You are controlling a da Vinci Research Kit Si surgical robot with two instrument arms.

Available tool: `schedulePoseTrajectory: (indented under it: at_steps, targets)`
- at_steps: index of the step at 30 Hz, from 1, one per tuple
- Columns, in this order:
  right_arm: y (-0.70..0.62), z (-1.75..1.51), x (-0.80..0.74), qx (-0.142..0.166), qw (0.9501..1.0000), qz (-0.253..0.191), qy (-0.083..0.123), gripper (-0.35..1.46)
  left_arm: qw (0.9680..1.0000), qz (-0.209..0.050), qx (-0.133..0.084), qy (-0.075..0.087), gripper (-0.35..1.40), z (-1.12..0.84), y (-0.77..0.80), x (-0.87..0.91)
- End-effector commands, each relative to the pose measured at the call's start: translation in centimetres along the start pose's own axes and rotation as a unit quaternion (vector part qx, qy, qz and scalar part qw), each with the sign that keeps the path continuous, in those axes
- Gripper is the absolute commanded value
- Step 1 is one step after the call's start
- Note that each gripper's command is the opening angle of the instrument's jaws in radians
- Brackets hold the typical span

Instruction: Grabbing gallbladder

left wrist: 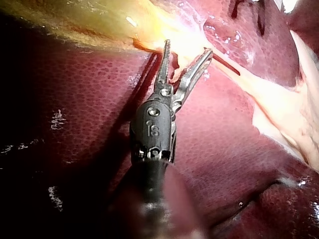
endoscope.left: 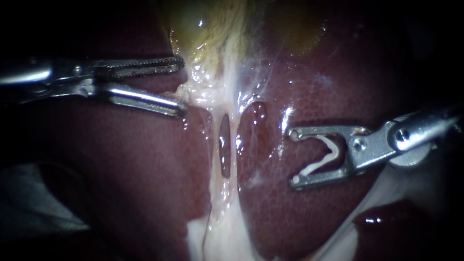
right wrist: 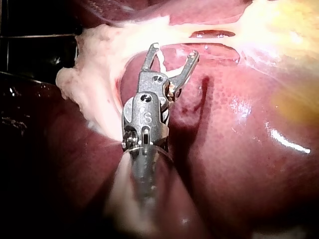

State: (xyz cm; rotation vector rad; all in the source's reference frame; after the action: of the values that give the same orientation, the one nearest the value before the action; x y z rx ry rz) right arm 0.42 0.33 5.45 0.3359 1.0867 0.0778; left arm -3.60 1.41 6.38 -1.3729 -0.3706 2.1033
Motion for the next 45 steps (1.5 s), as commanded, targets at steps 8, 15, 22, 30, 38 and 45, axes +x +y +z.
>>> schedulePoseTrajectory:
  at_steps: [8,15,22,30,38,45]
  targets:
    - [0.0,0.0,0.0,0.0,1.0,0.0,0.0,0.49,0.9995,-0.025,0.003,-0.018,0.54,0.09,-0.06,-0.23]
    - [0.0,0.0,0.0,0.0,1.0,0.0,0.0,0.49,0.9986,-0.041,0.005,-0.032,0.46,0.13,-0.09,-0.37]
    - [0.0,0.0,0.0,0.0,1.0,0.0,0.0,0.49,0.9972,-0.061,-0.001,-0.044,0.32,0.18,-0.04,-0.48]
    - [-0.01,-0.01,0.0,0.0,1.0,0.0,0.0,0.49,0.9969,-0.065,-0.003,-0.044,0.24,0.21,-0.03,-0.45]
    - [-0.01,-0.01,0.01,0.0,1.0,0.0,0.0,0.49,0.9967,-0.069,-0.003,-0.044,0.0,0.24,-0.05,-0.41]
    - [-0.01,-0.01,0.02,0.0,1.0,0.0,0.0,0.49,0.9957,-0.081,-0.003,-0.044,-0.35,0.2,-0.04,-0.4]
